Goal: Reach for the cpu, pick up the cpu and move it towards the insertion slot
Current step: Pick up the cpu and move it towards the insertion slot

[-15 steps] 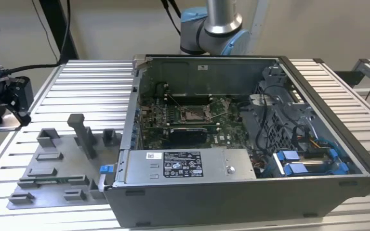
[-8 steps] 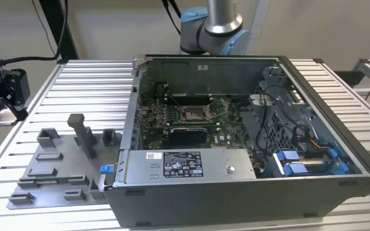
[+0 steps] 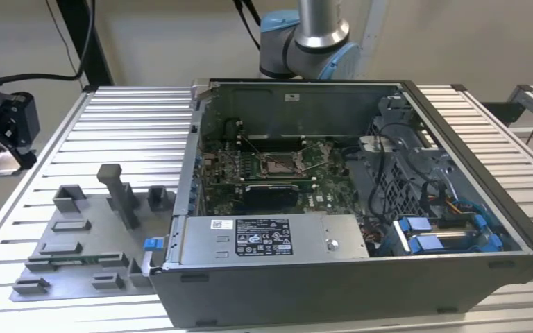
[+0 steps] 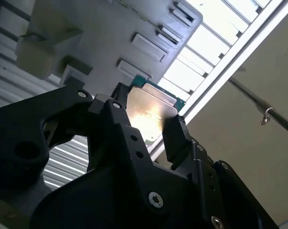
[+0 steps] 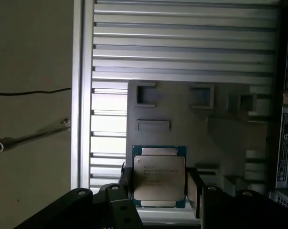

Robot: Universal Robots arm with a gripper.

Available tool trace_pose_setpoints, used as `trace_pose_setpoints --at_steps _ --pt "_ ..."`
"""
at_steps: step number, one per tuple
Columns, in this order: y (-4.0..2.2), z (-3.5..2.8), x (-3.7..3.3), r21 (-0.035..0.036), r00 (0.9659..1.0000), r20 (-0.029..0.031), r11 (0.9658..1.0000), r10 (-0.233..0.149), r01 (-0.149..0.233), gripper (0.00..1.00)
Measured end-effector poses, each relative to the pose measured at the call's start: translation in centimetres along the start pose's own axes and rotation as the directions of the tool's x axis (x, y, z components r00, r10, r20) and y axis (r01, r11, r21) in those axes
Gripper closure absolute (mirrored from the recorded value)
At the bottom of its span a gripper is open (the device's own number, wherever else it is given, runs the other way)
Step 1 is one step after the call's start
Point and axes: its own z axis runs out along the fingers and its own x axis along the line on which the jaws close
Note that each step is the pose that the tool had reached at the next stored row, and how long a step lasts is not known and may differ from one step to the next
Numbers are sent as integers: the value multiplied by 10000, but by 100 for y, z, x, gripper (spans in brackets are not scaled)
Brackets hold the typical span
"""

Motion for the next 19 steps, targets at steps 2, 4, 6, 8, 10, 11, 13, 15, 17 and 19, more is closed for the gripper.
trace_pose_setpoints --at_steps 2,4,6,8,10,11,13,15,17,19 --pt "1 -18 0 0 10000 1 10000 0 0 100" --pt "2 -39 0 5 10000 0 10000 0 0 100" --pt "3 -67 0 5 10000 0 10000 0 0 100" --pt "5 -104 -1 8 10000 0 10000 0 0 100" --pt "6 -144 -1 8 10000 1 10000 0 0 100" --pt "7 -164 -1 10 10000 1 10000 -1 1 100" --pt "9 -208 -1 15 10000 0 10000 0 0 100" --pt "11 -259 -1 16 10000 0 10000 0 0 100" --pt "12 -306 -1 20 10000 0 10000 0 0 100" --pt "14 -359 -1 23 10000 0 10000 0 0 100"
